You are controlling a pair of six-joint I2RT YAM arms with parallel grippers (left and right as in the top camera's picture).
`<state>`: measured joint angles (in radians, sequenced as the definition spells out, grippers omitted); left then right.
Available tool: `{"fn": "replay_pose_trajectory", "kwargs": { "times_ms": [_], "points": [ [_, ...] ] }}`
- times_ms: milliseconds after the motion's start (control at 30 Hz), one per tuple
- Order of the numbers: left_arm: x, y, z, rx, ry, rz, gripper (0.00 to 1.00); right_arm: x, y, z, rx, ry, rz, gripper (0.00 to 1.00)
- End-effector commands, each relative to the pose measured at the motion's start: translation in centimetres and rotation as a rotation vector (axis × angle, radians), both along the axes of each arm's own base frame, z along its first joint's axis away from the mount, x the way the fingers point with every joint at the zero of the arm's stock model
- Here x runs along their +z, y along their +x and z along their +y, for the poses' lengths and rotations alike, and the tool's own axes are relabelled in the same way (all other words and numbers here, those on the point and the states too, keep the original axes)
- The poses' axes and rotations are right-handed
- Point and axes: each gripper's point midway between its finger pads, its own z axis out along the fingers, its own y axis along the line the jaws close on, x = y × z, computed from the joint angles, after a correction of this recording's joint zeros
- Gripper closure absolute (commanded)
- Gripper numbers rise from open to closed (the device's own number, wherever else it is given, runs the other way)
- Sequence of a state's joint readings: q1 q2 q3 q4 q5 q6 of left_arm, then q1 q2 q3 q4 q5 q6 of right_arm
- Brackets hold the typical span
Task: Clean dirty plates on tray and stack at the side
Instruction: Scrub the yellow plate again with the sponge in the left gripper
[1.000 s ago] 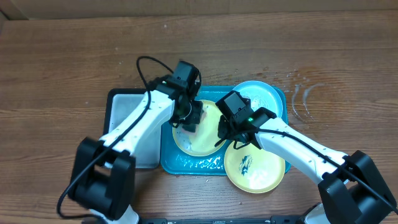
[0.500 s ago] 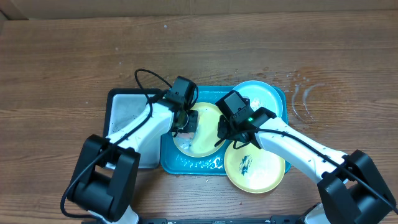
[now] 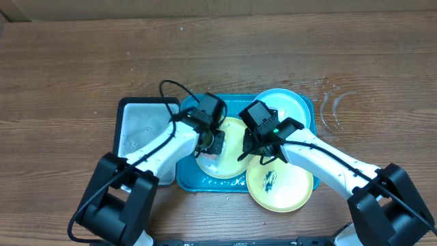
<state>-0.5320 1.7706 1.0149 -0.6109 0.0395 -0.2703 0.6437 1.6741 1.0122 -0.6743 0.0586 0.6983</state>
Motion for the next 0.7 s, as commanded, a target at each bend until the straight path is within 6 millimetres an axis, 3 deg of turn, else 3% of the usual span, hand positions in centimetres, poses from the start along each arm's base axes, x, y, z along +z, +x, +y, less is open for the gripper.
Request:
{"fn": "replay_pose_trajectory", "kwargs": {
  "times_ms": [0,200,367,667],
  "points": [
    [-3.2,-6.7,-1.7,-0.171,-0.018,0.216,0.95,1.1,0.7,1.8,0.017,0.072,-0.032,0.96],
    [-1.9,-8.7,-4.1,-0.283,-0.154,0.277,0.96,1.1,0.8,1.9,0.017,0.075,-0.035,0.96],
    [-0.9,-7.8,-3.8,-0.19,-0.177,0.26,0.96,0.8,1.3,2.8,0.017,0.113,-0.04,0.96],
    [0.2,-5.6,-2.1,-0.076,-0.192,0.217,0.96,-2.9,1.6,3.1,-0.052,0.1,0.021,0.96]
  ]
}}
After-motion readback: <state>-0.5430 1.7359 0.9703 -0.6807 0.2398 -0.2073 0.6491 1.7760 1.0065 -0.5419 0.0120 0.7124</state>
